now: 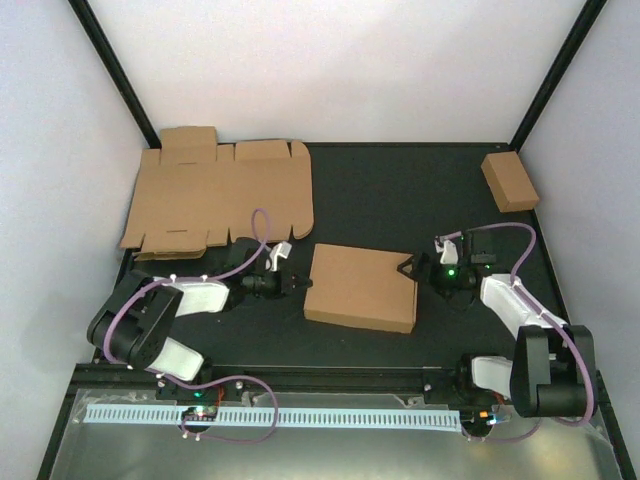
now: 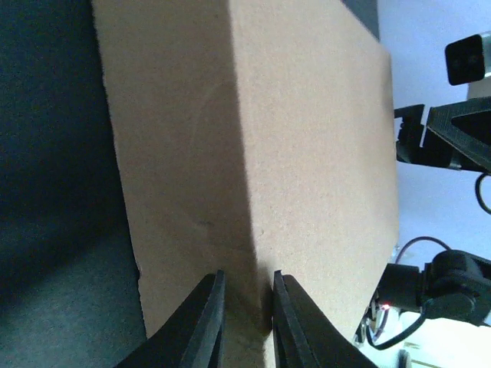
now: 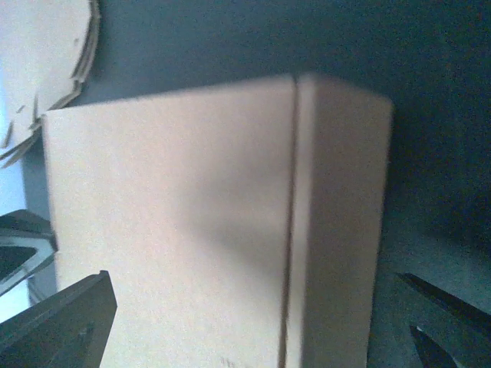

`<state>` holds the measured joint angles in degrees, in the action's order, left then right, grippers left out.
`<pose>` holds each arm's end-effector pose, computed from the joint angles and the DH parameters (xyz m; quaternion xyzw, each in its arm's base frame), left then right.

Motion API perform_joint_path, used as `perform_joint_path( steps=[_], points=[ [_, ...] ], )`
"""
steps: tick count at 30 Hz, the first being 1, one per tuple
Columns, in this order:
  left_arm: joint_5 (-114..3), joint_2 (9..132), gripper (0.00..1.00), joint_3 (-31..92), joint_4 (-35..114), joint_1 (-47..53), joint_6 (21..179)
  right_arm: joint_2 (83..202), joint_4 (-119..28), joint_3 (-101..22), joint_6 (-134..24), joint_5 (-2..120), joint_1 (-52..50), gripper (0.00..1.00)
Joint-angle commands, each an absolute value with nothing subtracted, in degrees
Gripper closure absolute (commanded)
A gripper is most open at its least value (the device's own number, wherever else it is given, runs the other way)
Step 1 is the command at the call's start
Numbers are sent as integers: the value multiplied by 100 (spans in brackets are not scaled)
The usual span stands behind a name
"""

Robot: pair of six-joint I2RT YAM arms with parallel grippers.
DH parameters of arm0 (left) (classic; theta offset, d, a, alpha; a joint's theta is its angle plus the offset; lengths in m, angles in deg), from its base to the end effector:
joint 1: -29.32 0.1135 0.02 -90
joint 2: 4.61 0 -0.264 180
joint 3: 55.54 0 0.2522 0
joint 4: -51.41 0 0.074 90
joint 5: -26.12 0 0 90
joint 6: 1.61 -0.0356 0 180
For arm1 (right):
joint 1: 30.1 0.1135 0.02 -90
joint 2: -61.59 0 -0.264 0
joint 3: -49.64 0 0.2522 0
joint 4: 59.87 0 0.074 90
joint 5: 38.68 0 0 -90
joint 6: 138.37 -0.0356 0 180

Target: Fold the paper box

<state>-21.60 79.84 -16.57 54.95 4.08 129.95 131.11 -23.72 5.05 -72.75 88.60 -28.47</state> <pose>0.2122 -0.1265 0.1294 0.0245 0.8641 -0.4841 0.1358 0.2051 0.0274 0.1649 0.1027 0.9152 0.3548 0.1609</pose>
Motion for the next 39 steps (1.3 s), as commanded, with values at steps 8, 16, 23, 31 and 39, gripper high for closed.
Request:
perform_joint_path(
  steps=[8, 16, 23, 31, 39],
  points=[
    [-1549, 8431, 84, -2552, 6373, 1237, 12937, 12932, -3158, 864, -7518, 10081, -3026, 0],
    [-1473, 8507, 85, -2501, 6188, 1420, 12715, 12225, -3226, 1471, -7768, 10763, -3060, 0],
    [-1489, 8440, 86, -2491, 6058, 1419, 12653, 11740, -3449, 1899, -8268, 11311, -3024, 2],
    [-1502, 8177, 81, -2417, 5829, 1411, 12623, 11261, -3117, 1679, -8617, 11194, -2991, 35],
    [-1682, 6162, 17, -1791, 4165, 1403, 12503, 10827, -3031, 829, -9408, 10353, -3060, 40]
  ],
)
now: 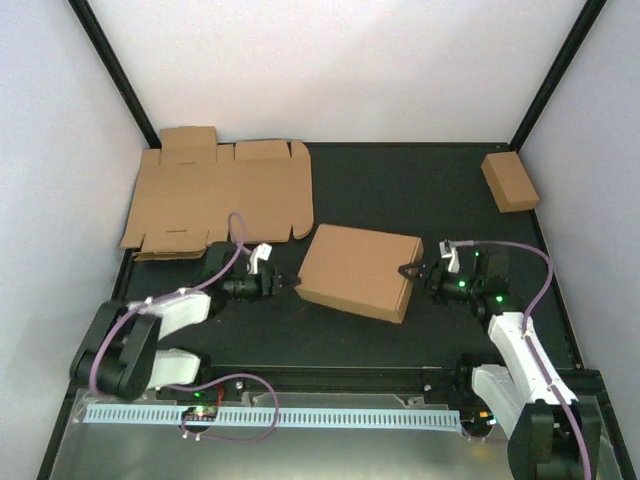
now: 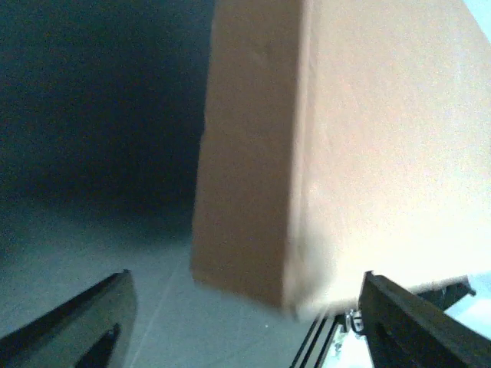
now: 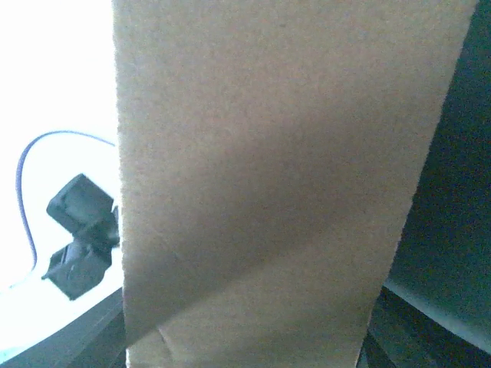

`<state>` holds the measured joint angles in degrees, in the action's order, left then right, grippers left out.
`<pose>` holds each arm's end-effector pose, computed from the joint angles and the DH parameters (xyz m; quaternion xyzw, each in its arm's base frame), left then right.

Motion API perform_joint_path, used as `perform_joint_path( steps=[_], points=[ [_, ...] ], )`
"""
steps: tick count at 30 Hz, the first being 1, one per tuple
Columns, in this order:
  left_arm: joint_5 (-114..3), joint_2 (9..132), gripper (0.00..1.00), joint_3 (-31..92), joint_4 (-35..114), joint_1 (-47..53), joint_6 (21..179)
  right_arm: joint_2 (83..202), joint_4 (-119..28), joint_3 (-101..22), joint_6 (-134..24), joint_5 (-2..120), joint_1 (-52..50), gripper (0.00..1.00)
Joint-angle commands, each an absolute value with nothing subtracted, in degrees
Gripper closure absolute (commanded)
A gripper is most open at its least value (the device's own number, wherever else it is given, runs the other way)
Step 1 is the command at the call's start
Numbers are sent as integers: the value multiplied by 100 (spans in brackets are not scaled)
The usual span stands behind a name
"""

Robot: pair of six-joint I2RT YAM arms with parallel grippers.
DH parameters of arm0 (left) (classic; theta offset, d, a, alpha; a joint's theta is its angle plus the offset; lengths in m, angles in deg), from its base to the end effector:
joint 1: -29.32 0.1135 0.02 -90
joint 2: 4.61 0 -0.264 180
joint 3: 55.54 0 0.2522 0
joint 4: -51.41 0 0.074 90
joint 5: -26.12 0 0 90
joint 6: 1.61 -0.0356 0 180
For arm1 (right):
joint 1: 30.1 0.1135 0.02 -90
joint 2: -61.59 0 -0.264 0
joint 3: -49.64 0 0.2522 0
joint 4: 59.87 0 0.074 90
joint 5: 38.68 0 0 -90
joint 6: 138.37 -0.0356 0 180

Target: Fold the paper box

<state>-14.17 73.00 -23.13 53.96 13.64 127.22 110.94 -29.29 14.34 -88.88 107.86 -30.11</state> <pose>0.1972 -0.0836 0.1267 -0.0014 0.8480 -0.5091 0.1476 0.1593 0.0297 0.1868 0.1100 0.8256 0.5275 0.1674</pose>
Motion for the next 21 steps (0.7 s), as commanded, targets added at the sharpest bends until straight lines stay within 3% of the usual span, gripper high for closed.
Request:
perform_joint_path(
  steps=[1, 4, 8, 11, 15, 21],
  points=[
    [-1822, 5799, 13, -1618, 3823, 1399, 12414, 10770, -3013, 674, -9553, 10190, -3095, 39],
    [-2232, 4922, 6, -1101, 3062, 1385, 12304, 10621, -2636, 204, -9940, 9319, -3222, 39],
    [-2246, 4299, 5, -844, 2782, 1370, 12457, 10330, -1434, -370, -10464, 7395, -3302, 42],
    [-2085, 4122, 5, -811, 2693, 1354, 12571, 9875, -355, -901, -10911, 5936, -3314, 54],
    [-1976, 3929, 4, -930, 2623, 1332, 12571, 9407, 164, -1417, -11178, 4284, -3331, 58],
    [-1789, 3757, 5, -1003, 2427, 1323, 12434, 10347, 1124, -2403, -11146, 3306, -3559, 65]
  ],
)
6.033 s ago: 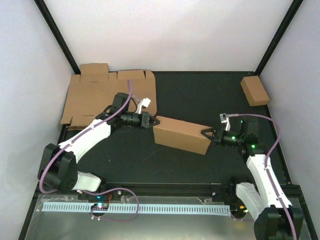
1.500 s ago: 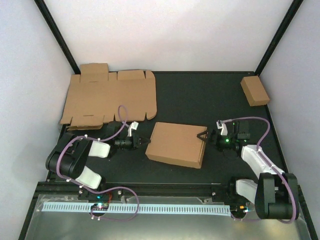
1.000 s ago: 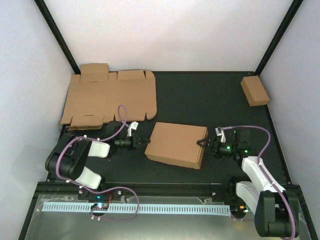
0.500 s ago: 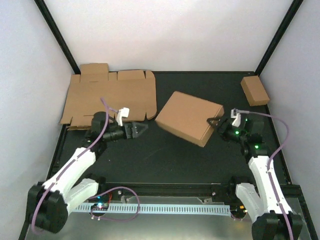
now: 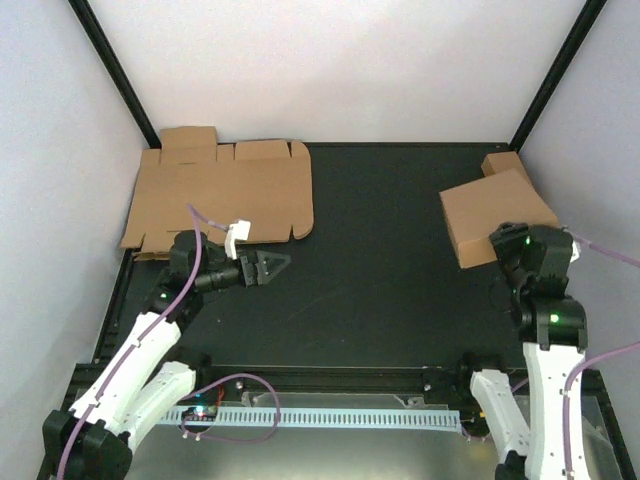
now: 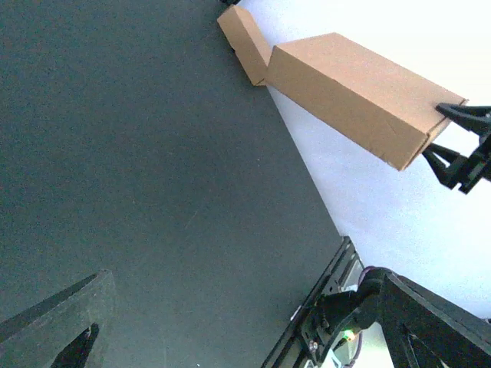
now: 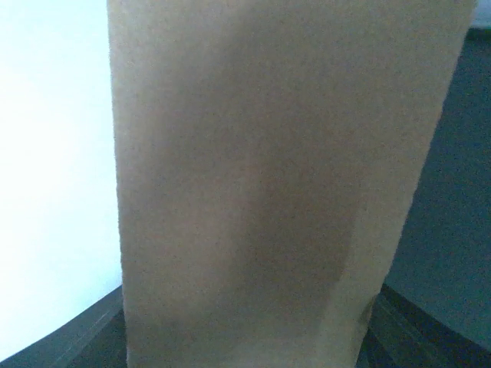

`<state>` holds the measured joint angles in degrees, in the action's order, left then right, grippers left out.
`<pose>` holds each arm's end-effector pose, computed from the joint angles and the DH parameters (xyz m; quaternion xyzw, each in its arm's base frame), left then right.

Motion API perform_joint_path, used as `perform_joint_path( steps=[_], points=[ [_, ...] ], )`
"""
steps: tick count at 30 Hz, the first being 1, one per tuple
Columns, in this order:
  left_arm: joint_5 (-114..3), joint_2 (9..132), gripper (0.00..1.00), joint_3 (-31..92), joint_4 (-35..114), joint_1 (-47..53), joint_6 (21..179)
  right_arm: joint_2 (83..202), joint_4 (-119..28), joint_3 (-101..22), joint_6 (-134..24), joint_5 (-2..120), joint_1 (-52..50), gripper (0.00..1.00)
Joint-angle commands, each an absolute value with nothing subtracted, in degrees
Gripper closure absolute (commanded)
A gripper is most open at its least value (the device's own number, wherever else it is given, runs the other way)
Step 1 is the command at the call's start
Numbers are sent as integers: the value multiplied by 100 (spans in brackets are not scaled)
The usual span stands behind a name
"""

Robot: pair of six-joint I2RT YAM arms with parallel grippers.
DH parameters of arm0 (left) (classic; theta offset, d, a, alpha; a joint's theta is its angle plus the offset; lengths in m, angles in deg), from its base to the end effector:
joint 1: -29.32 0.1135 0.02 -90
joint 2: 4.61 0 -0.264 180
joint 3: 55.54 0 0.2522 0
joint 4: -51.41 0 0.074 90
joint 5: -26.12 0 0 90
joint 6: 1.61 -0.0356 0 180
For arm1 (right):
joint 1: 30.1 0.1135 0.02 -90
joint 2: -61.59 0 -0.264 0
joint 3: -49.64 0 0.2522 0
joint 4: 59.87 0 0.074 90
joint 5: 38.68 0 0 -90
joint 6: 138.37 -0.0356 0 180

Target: Fold the paper box

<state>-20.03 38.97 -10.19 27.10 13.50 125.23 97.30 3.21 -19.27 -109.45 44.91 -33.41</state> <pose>0.1596 -0.0709 0.2651 0.0631 0.7964 -0.5068 0.3239 0.1111 -0.0104 0.3512 0.4841 0.7164 0.1992 0.4613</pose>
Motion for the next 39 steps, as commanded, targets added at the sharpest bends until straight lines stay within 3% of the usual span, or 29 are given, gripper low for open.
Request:
perform_joint_path(
  steps=[1, 8, 14, 23, 29, 39],
  points=[
    [-1753, 3744, 5, -993, 2374, 1323, 12389, 10447, 1147, -2482, -11128, 3373, -3707, 65],
    [-1548, 3731, 5, -1014, 2282, 1323, 12263, 10815, 646, -2455, -10888, 4696, -5612, 65],
    [-1454, 3747, 5, -1057, 2297, 1323, 12222, 11388, -716, -1776, -10565, 6631, -6763, 64],
    [-1394, 3881, 5, -1085, 2380, 1323, 12190, 12523, -2377, -1163, -10269, 7797, -7316, 61],
    [-1394, 4091, 5, -1093, 2457, 1323, 12141, 13139, -3004, -1088, -10198, 7929, -7360, 55],
    [-1419, 4341, 4, -1067, 2548, 1323, 12101, 13869, -4193, -776, -10381, 7791, -7360, 54]
  ],
)
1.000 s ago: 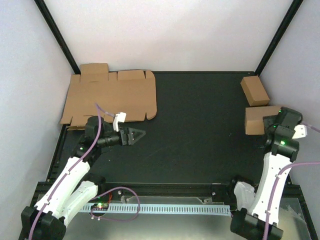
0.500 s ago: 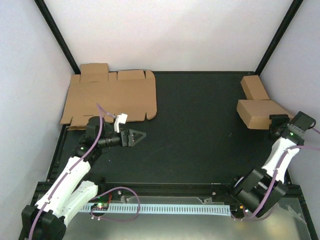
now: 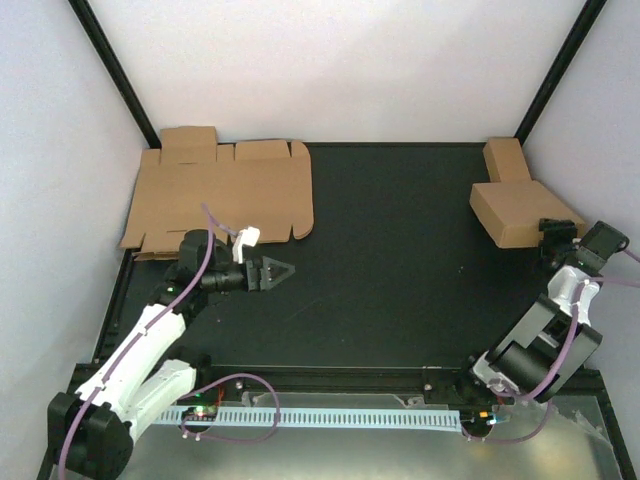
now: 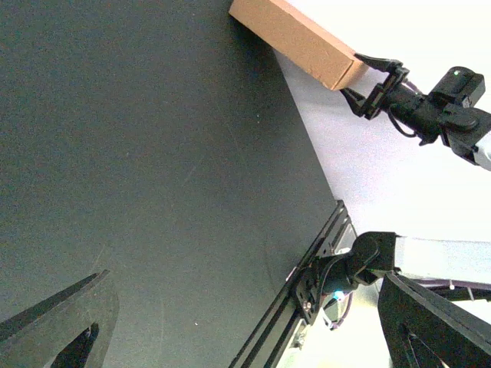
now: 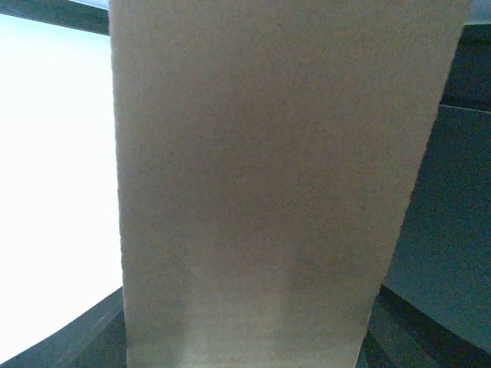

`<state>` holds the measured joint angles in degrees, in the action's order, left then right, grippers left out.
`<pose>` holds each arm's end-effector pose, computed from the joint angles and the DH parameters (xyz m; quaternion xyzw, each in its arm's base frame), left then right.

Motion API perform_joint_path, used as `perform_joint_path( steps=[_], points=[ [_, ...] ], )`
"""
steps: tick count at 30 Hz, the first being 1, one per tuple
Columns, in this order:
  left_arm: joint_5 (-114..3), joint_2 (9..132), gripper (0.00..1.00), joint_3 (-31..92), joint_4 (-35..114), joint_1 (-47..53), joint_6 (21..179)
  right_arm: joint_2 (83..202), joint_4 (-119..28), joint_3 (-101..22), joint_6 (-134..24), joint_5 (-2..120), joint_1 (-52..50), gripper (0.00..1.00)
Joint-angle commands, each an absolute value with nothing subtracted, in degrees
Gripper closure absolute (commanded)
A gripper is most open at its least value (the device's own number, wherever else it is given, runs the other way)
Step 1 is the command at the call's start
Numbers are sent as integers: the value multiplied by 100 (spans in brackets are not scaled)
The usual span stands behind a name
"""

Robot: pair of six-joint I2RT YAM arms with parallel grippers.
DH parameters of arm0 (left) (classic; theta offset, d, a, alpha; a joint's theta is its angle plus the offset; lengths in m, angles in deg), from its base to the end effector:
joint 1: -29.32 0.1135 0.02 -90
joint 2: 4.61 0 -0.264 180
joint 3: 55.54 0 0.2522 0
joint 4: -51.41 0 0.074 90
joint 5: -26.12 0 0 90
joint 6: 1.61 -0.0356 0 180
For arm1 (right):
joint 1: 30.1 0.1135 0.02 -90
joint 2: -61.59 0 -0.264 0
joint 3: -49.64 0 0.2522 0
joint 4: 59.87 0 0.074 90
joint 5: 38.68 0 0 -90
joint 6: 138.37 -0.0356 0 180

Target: Fold the paper box

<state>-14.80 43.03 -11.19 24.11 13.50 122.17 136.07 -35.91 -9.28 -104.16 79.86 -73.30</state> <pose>0.1636 -0.0743 0.2446 0.0800 0.8126 -0.5166 0.2579 0.2110 -0.1748 0.2332 0.5983 0.6493 0.2669 0.3863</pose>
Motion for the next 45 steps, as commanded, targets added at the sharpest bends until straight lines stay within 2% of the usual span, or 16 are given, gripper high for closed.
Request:
perform_joint_path(
  steps=[1, 8, 9, 12, 13, 17, 21, 23, 26, 29, 31, 33, 36, 39, 42, 45],
  points=[
    [-1423, 4346, 5, -1062, 2548, 1323, 12095, 13926, -4245, -779, -10408, 7773, -7360, 54],
    [-1457, 4414, 5, -1043, 2552, 1323, 12091, 14094, -5077, -528, -10640, 7532, -7328, 51],
    [-1453, 4425, 4, -1041, 2559, 1323, 12093, 14115, -5114, -499, -10614, 7479, -7315, 44],
    [-1452, 4418, 4, -1038, 2552, 1323, 12087, 14147, -4867, -467, -10474, 7234, -7282, 4],
    [-1459, 4411, 5, -1037, 2546, 1323, 12083, 14088, -4550, -505, -10440, 7010, -7281, 0],
    [-1534, 4400, 4, -1003, 2403, 1323, 11997, 13766, -2559, -947, -10255, 5689, -7283, 0],
    [-1845, 4455, 4, -786, 1917, 1323, 11744, 13929, -425, -1664, -10200, 4104, -7255, 0],
    [-2037, 4497, 4, -604, 1613, 1323, 11523, 14001, -193, -1867, -9824, 3938, -7213, 0],
    [-2345, 4580, 3, -334, 1288, 1324, 11220, 13577, -1263, -1429, -8737, 5264, -6909, 0],
    [-2648, 4710, 3, -58, 1044, 1326, 10963, 12925, -2256, -1065, -7638, 6214, -6023, 0],
    [-2846, 4778, 1, 101, 911, 1330, 10846, 12574, -2585, -971, -7374, 6015, -5279, 0],
    [-2972, 4753, 1, 200, 898, 1331, 10731, 12328, -3041, -815, -7176, 5289, -4424, 0],
    [-3219, 4616, 1, 301, 952, 1330, 10586, 12155, -4374, -185, -6601, 4515, -3209, 0],
    [-3675, 4377, 1, 266, 1113, 1324, 10418, 11940, -6010, 672, -5533, 4447, -2305, 0],
    [-4030, 4063, 1, -76, 1720, 1324, 10135, 11812, -7170, 1436, -4617, 5185, -2000, 0],
    [-4414, 3737, 1, -546, 2423, 1323, 9994, 11832, -7846, 1892, -4527, 5307, -1999, 0]
  ],
)
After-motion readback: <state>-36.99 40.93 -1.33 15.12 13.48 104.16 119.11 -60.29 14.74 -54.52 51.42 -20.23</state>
